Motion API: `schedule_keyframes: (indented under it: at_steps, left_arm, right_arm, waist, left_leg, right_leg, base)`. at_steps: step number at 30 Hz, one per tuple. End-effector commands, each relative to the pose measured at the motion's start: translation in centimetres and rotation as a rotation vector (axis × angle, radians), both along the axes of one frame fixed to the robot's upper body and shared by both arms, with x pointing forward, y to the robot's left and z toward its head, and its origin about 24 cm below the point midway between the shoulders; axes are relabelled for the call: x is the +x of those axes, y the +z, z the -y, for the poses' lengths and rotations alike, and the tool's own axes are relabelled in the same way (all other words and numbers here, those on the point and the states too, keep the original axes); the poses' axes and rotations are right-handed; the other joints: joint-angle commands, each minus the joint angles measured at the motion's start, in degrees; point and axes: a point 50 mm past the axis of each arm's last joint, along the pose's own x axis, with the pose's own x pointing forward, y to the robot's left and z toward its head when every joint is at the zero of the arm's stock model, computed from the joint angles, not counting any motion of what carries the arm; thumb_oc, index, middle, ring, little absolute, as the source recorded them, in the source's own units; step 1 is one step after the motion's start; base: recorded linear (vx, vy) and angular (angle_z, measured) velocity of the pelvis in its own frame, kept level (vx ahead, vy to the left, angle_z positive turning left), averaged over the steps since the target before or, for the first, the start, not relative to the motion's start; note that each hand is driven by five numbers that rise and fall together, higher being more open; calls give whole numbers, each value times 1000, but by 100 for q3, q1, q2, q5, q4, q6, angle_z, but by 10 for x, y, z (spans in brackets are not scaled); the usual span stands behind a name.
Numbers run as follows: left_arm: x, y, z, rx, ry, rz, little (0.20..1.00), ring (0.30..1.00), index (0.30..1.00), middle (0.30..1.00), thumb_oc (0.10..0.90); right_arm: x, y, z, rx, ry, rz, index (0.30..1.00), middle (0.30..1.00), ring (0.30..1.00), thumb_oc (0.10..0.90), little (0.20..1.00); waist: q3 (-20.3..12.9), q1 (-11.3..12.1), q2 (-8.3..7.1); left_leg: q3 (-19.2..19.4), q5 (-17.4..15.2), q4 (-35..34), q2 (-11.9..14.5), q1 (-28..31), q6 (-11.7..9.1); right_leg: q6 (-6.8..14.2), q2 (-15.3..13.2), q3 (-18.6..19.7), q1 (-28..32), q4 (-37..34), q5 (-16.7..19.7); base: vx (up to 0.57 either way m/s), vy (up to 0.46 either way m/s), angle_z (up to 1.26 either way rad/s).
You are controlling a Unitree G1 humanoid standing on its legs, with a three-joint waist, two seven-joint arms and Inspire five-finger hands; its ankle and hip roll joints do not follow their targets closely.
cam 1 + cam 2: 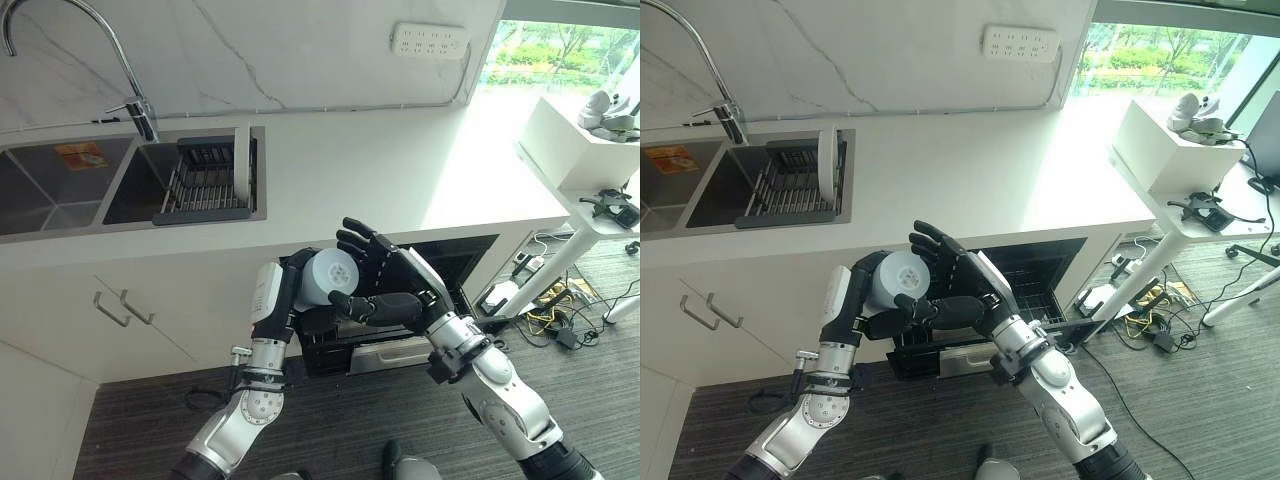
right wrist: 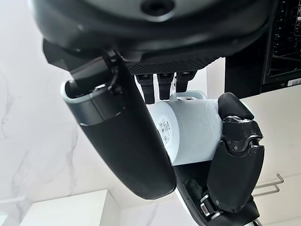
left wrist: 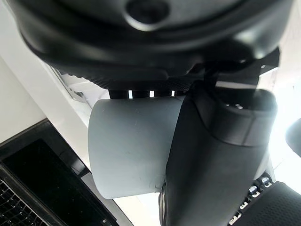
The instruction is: Place the dishes in the dishwasher.
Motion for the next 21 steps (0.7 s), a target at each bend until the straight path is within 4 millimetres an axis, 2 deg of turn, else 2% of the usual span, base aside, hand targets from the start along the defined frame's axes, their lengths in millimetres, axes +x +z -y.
schedule_keyframes:
  at_steps: [1, 6, 9, 21]
  left_arm:
    - [1, 52, 27, -91, -173, 282, 300, 300, 300, 300, 400]
    - [0, 51, 27, -94, -175, 289, 300, 300, 300, 300, 400]
    - [1, 52, 29, -88, -172, 292, 300, 300, 300, 300, 400]
    - [2, 55, 33, -75, -207, 295, 300, 300, 300, 300, 400]
  right_arm:
    - [-14, 36, -28, 158, 235, 185, 900, 900, 900, 800, 900]
    - [-13, 36, -26, 131, 206, 187, 900, 900, 900, 800, 900]
    - [-11, 33, -26, -39, 156, 265, 900, 900, 900, 800, 900]
    - [-3, 32, -30, -266, 94, 358, 900, 900, 900, 800, 900]
  waist:
    - [-260, 49, -48]
    - [-255, 40, -50]
    - [-253, 32, -53]
    - [-233, 111, -78]
  left_leg:
    - [-61, -559, 142, 224, 70, -152]
    - [-70, -559, 142, 217, 73, -154]
    - [-69, -564, 142, 203, 70, -148]
    - [-93, -589, 142, 175, 87, -128]
  right_leg:
    - [487, -109, 400, 353, 400, -1019]
    - [492, -107, 402, 355, 400, -1015]
    - [498, -112, 414, 348, 400, -1010]
    - [494, -124, 392, 377, 400, -1002]
  base:
    - [0, 0, 0]
    - [0, 0, 0]
    - [0, 0, 0]
    - [0, 0, 0]
